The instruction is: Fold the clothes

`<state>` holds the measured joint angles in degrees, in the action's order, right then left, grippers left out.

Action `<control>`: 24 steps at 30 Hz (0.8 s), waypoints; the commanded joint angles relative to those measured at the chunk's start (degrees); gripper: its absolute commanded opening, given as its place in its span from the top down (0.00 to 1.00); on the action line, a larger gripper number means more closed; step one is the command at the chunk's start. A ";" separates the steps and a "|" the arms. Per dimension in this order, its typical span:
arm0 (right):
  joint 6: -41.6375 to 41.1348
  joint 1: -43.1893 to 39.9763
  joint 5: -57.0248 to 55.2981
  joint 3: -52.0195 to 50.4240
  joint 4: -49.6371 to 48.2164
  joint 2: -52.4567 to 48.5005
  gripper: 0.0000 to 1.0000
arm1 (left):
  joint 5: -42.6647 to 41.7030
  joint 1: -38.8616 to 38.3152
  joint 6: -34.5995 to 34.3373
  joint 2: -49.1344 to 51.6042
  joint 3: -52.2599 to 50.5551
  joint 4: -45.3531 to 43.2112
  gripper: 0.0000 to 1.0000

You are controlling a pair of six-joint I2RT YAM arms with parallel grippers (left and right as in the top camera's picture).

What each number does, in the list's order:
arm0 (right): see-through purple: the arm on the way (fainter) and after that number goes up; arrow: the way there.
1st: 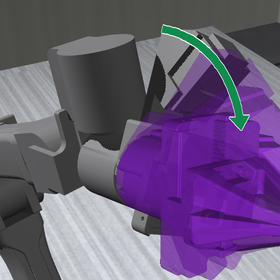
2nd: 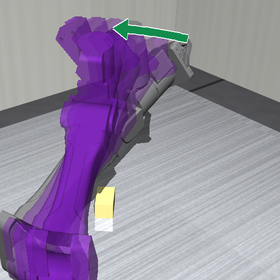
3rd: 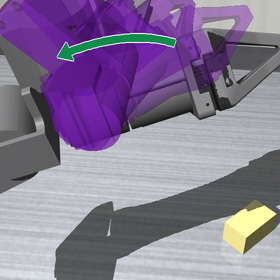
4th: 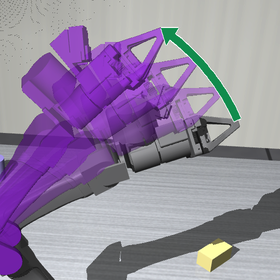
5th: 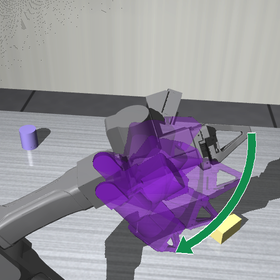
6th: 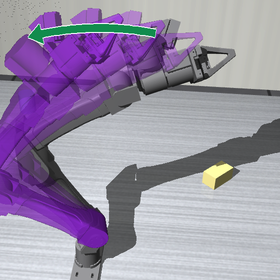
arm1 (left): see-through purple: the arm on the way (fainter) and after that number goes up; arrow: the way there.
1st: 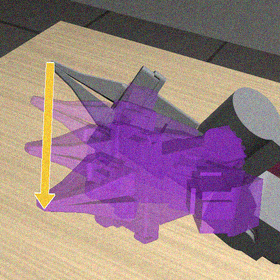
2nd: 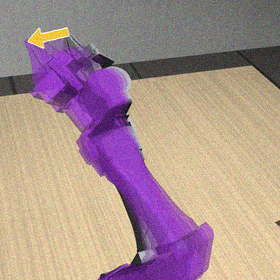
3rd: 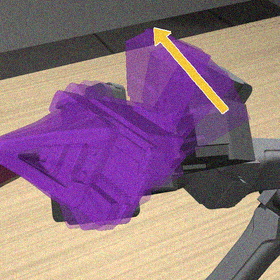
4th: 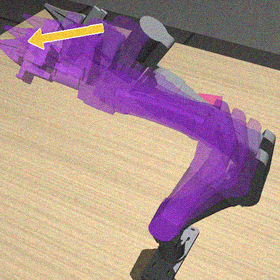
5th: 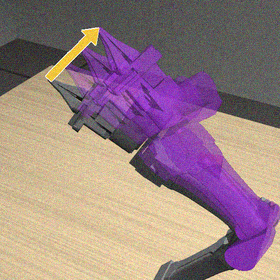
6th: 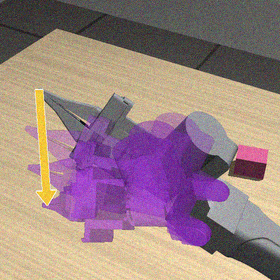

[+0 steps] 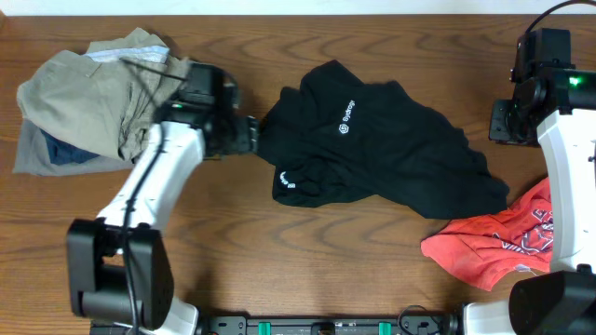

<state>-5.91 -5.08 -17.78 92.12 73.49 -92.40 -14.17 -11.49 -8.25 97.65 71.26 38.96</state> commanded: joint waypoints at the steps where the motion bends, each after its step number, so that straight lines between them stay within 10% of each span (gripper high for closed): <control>1: -0.92 -0.22 0.04 0.81 0.07 0.39 0.68 | -1.62 -4.68 5.31 2.12 -0.46 -0.44 0.25; 18: -0.90 -0.22 0.02 0.81 0.04 0.39 0.68 | 10.45 -18.88 15.34 11.65 -0.50 -5.66 0.26; 24: -0.90 -0.22 0.04 0.81 0.11 0.39 0.68 | 10.88 -19.74 15.32 11.67 -0.55 -6.69 0.87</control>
<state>-5.91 -5.08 -17.54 92.12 73.49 -92.40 -4.95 -31.00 6.04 109.08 71.00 32.62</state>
